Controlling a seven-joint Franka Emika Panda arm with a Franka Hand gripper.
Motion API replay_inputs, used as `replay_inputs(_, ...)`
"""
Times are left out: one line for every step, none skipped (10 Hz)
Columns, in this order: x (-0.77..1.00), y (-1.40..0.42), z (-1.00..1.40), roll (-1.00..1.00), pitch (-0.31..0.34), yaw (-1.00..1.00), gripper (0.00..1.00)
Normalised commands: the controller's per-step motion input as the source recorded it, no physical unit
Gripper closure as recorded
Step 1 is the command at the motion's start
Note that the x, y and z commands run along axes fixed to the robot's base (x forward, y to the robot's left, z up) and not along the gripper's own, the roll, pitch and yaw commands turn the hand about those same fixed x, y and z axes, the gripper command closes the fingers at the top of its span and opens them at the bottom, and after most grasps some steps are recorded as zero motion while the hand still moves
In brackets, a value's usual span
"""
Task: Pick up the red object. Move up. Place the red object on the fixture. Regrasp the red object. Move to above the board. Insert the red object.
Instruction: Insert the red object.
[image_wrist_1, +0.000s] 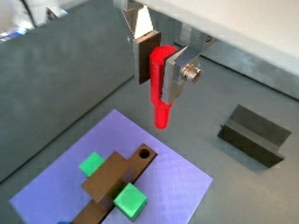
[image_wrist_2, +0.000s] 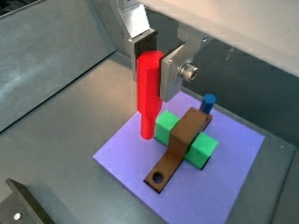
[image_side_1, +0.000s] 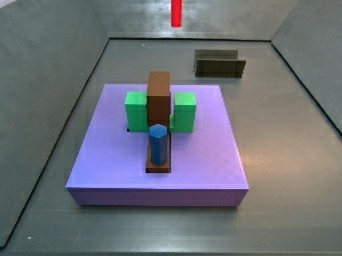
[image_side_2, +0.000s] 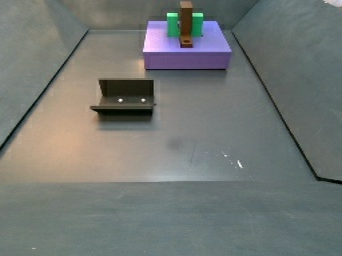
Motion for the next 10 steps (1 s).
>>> replay_inputs(0.0,0.13,-0.74,-0.11,-0.181,-0.14,1.0)
replay_inputs(0.0,0.06,-0.81,-0.1,-0.051,-0.2,1.0)
replay_inputs(0.0,0.03,-0.75,-0.15,-0.01,-0.21,1.0)
replay_inputs(-0.03,0.0,-0.6,-0.16,0.0,-0.1,1.0)
replay_inputs(-0.13,0.0,-0.55,-0.13,0.0,-0.02,1.0)
replay_inputs(-0.13,0.0,-0.5,-0.1,0.0,-0.03,1.0)
replay_inputs(-0.06,0.0,-0.45,-0.16,0.0,-0.03,1.0)
replay_inputs(0.0,0.0,-0.38,-0.18,0.0,-0.02,1.0)
replay_inputs(0.0,0.0,-0.33,-0.2,0.0,0.0,1.0)
replay_inputs(0.0,0.0,-0.3,-0.23,-0.006,0.0,1.0)
